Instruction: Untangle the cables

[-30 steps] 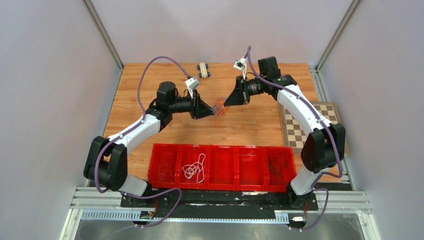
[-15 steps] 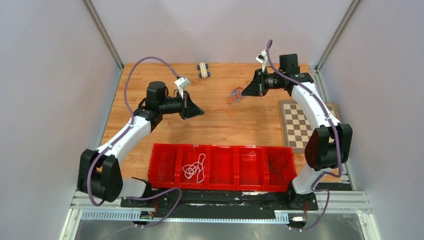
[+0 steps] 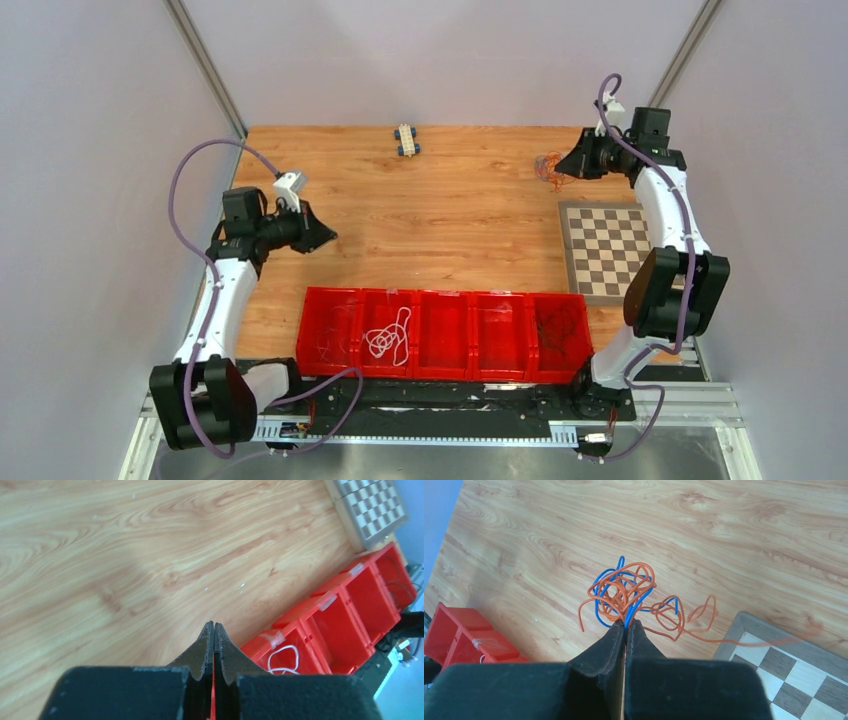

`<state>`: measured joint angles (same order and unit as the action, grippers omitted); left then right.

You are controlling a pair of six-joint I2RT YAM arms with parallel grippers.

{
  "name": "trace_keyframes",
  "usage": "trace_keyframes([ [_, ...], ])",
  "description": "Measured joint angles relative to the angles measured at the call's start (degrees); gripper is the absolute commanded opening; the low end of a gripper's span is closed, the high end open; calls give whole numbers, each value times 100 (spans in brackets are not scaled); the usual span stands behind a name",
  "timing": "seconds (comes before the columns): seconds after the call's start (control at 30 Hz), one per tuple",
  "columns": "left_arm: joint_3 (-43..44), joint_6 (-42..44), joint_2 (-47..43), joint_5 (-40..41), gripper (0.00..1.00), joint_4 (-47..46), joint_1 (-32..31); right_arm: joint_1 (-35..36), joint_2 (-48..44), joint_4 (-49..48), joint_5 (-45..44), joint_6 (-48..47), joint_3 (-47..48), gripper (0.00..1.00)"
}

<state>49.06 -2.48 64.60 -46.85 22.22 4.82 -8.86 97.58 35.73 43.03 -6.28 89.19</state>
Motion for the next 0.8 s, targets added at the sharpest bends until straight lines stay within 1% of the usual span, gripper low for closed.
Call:
trace_keyframes([
  [0.07, -48, 302, -111, 15, 0, 278, 212, -72, 0, -4, 31, 9, -7, 0],
  [0.1, -66, 457, -166, -13, 11, 402, 260, -70, 0, -20, 96, 26, -26, 0],
  [0.13, -70, 588, -221, -68, 28, 516, 275, -44, 0, -22, 210, 72, -50, 0],
  [0.17, -70, 704, -271, -136, 37, 584, 264, -9, 0, -31, 310, 114, -79, 0],
  [0.2, -70, 765, -334, -216, 52, 619, 219, 35, -2, -33, 422, 184, -111, 0],
  [0.23, -68, 822, -380, -269, 57, 629, 175, 85, 0, -35, 527, 278, -131, 0],
  [0.27, -68, 813, -446, -280, 66, 608, 63, 153, -2, -59, 625, 402, -160, 0],
  [0.3, -68, 778, -496, -295, 69, 553, -85, 232, -13, -107, 723, 568, -197, 0],
  [0.33, -68, 732, -542, -271, 73, 468, -297, 343, -31, -157, 839, 791, -245, 0],
  [0.37, -68, 667, -573, -258, 76, 363, -518, 446, -52, -229, 927, 984, -289, 0],
  [0.4, -66, 564, -590, -179, 84, 192, -848, 575, -76, -295, 1021, 1217, -323, 0],
  [0.47, -57, 378, -570, -81, 89, -160, -1436, 846, -136, -426, 1163, 1582, -365, 0],
  [0.5, -28, 245, -516, 0, 89, -376, -1836, 1016, -181, -503, 1217, 1770, -376, 0],
  [0.63, 299, -157, 15, 155, 93, -1067, -2736, 1609, -391, -778, 1432, 2284, -385, 0],
  [0.67, 428, -236, 205, 184, 95, -1193, -2870, 1740, -455, -833, 1482, 2387, -387, 0],
  [0.8, 780, -476, 833, 310, 99, -1711, -3163, 2004, -636, -1075, 1626, 2710, -389, 0],
])
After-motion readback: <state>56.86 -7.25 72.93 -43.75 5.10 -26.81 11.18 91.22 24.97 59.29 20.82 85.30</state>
